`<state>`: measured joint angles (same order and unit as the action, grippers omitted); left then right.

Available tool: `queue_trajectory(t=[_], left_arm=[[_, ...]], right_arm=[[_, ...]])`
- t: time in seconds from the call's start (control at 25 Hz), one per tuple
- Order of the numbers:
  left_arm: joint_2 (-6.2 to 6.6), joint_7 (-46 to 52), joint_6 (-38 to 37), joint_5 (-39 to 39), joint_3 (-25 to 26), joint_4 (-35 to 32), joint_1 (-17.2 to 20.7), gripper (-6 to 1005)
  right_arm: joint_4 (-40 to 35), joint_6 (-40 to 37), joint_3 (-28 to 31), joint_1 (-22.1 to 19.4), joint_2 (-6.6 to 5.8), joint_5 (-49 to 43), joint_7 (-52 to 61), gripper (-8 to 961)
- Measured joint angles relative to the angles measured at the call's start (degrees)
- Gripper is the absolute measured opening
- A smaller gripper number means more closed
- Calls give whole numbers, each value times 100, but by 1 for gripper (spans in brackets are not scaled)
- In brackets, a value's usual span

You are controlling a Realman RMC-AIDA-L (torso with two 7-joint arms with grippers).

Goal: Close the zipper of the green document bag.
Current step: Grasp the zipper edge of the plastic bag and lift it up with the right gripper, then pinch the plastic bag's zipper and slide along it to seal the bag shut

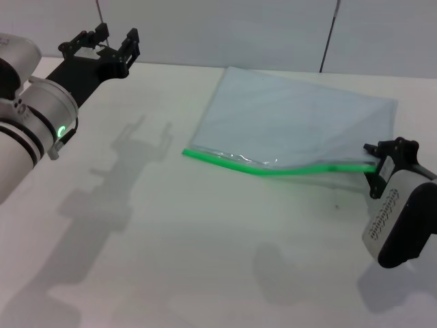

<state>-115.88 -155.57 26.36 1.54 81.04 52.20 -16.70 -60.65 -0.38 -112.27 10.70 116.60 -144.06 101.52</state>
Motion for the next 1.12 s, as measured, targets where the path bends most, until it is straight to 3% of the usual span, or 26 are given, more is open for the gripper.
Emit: queue_trajectory(t=[0.16,0.24,0.52,0.56,0.6,0.88,1.0,1.12], left_arm=[[33,6,-21,13,-84,19,-6,555],[98,100,-138,63,-267,212,-17,555],[526,1262,-1059,1320,-1247,1255,-197,555],[676,1697,-1262,1825,-1608,1467,-350,554],[676,1697,-1262,1825,-1608,1467,-350,554],[1211,3032,-1367,3164,-2681,1780,-938,554],[1320,3410,-1351,3848,-2948,1877,-1078,554],[1335,3721,-1328,4531,-3000,1928,-1105,553]], right_arm=[[-569,-173,35,-317,-8,81,2,122],[-1271,-636,160,-611,-16,206,3,105],[-1950,-1516,429,-757,-28,685,6,70],[-1981,-1552,459,-758,-28,707,7,66],[-1994,-1565,473,-762,-24,719,7,63],[-2080,-1627,534,-772,-28,746,272,48],[-2093,-1641,579,-773,-31,748,304,48],[-2098,-1643,585,-776,-32,749,329,48]])
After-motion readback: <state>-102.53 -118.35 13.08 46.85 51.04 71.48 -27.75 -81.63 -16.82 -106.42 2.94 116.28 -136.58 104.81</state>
